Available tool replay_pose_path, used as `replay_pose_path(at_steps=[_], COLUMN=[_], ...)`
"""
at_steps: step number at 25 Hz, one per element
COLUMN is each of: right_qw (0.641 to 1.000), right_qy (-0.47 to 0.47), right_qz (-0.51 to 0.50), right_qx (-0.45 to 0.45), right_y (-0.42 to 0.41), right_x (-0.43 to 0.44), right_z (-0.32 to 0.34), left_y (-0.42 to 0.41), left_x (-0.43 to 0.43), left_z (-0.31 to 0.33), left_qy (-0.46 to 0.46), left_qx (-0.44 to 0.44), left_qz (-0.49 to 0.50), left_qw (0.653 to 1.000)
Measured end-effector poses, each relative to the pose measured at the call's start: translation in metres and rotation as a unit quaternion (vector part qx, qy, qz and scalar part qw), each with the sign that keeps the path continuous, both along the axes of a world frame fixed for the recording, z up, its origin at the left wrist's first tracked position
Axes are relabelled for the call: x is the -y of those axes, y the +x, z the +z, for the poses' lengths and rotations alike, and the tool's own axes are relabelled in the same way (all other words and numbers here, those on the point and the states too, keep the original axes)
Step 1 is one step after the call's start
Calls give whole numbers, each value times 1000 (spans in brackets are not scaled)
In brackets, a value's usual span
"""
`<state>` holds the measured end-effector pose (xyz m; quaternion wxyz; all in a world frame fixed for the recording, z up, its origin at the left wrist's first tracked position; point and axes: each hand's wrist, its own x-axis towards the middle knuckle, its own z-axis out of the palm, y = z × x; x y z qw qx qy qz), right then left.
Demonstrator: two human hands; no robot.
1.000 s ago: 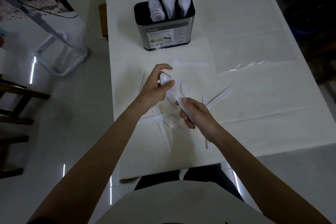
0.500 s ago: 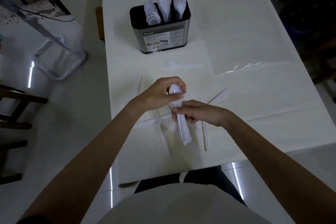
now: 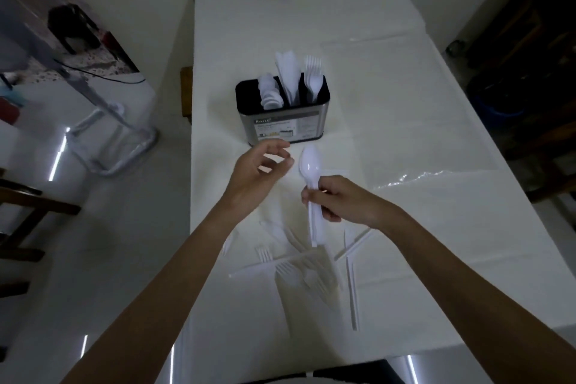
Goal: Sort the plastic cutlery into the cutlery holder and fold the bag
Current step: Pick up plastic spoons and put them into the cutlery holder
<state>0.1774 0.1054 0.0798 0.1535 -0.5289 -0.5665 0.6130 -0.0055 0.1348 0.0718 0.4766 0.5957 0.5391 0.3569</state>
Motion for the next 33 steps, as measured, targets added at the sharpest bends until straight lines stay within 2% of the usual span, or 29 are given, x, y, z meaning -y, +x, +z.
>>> replay_pose_path(at_steps=[3,5,8,10,16,20,24,26,31,33], right_qw=[996,992,987,986,979,964,914,901,912,896], right_qy=[63,106,136,141,157,250,387,404,352,385], right_qz=[-67,-74,-81,-87,-122,-86,-81,-87,-129,-114], right_qx=[-11,-4,-5,-12,-49,3,91,131,167,191], right_y=[4,0,-15,-24,-34,-36,-43,-45,-48,-47], right_x=[-40,-67,-104,-126,-175,-179,-165,-162,-150,-148], right_z=[22,33,34,29,30,26,5,-5,-10,-12], left_y=[-15,-22,-23,-21,-25,-26,-28,-28,-27,-28], left_x=[-30,-53,-87,-105,-121,-120,-120,-121,-120,-120], left_z=[-7,-17,-29,-33,-45,-49,-55,-57,-57,-58], left_qy=[25,-15,-83,-97,-38,-2,8,2,-10,-10], left_qx=[40,53,54,61,77,84,81,74,79,82], left_qz=[188,235,219,198,146,136,135,139,149,153], left_qw=[981,970,971,973,986,987,987,988,986,985])
